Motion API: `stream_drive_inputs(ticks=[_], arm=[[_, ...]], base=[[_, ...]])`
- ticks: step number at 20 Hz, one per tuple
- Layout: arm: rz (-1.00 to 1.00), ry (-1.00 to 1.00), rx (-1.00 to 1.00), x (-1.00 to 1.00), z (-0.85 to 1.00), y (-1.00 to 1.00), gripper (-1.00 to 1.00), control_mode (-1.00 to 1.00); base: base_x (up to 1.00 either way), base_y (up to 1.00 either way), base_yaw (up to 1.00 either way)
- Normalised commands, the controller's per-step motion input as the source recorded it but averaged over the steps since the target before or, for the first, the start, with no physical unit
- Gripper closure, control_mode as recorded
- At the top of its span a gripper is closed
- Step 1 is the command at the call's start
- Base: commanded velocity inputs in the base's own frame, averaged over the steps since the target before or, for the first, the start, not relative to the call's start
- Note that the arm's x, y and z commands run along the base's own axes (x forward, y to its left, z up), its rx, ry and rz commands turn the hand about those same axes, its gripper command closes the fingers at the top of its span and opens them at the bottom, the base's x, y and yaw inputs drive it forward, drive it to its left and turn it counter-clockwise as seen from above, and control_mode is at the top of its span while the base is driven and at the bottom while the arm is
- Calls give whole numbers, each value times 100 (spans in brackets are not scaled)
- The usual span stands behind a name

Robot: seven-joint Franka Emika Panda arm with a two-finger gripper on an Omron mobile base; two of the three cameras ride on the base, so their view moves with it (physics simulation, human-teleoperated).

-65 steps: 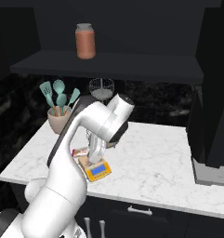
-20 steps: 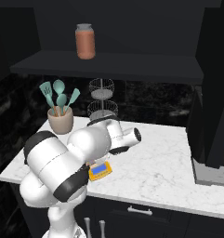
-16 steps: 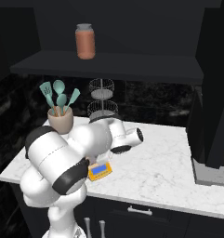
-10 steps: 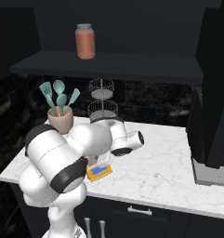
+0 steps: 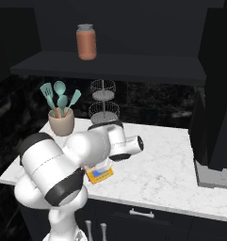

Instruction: Pick the bar and place it on the digital scale for weighing, and close the cabinet.

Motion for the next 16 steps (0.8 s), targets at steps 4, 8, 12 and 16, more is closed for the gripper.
stream_drive_inputs(ticks=[4,8,12,16], arm=[[0,-5,0,-25,-8,21,100,-100],[0,-1,0,-18,-17,0,100,-100],[-1,0,0,14,-38,0,100,-100],[0,0,-2,3,-45,19,-100,-100]], base=[[0,0,0],[0,0,0],[0,0,0],[0,0,0]])
